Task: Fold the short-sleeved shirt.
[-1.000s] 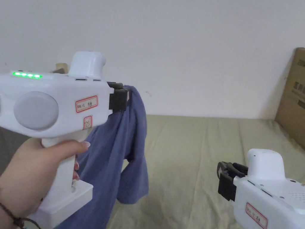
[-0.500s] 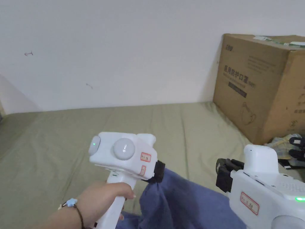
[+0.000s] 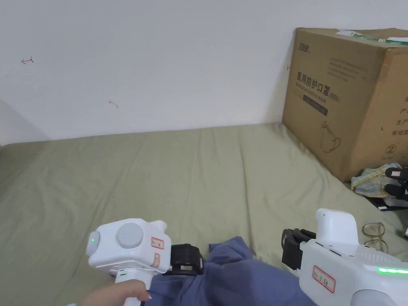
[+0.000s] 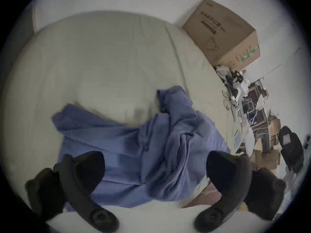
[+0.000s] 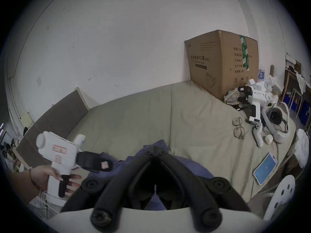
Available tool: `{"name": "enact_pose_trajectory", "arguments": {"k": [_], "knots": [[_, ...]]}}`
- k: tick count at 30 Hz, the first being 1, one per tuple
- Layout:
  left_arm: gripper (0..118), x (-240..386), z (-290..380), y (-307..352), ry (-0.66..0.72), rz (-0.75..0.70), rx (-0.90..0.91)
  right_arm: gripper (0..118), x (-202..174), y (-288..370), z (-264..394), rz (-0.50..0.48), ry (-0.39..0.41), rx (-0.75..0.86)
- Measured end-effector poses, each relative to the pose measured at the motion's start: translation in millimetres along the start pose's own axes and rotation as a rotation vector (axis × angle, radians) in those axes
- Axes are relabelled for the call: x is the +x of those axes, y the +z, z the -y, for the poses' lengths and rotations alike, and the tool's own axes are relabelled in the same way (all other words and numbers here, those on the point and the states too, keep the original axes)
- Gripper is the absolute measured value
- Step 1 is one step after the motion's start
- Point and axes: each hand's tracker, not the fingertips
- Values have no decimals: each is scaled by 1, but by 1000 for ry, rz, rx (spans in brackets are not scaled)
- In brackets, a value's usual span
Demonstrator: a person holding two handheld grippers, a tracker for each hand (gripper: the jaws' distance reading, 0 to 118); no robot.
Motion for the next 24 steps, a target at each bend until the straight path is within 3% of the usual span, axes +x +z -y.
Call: {"name": "enact_pose_trajectory", "arguments": {"k": [3, 5, 7, 8, 10, 11, 13, 17, 24], "knots": [[117, -9, 7, 45, -55, 3, 119, 1, -3, 3, -3, 0, 23, 8], [117, -11, 15, 83, -94, -69, 253, 1, -4, 7, -7, 5, 29, 28], [109, -19, 27, 116, -124, -140, 363, 1, -5, 9, -10, 6, 32, 43], [95, -20, 34, 136, -154, -159, 418, 1, -6, 10, -11, 6, 34, 52], [25, -15, 50, 165, -212, -260, 530, 1, -7, 13, -13, 6, 39, 74], [4, -20, 59, 172, -233, -336, 555, 1, -9, 13, -13, 9, 42, 82], [2, -18, 77, 186, -202, -443, 601, 1, -11, 14, -13, 15, 45, 89], [0, -34, 113, 203, 3, -313, 634, 1, -16, 15, -10, 11, 45, 84], [0, -68, 132, 182, 73, -400, 427, 1, -22, 17, -3, 12, 87, 76]]}}
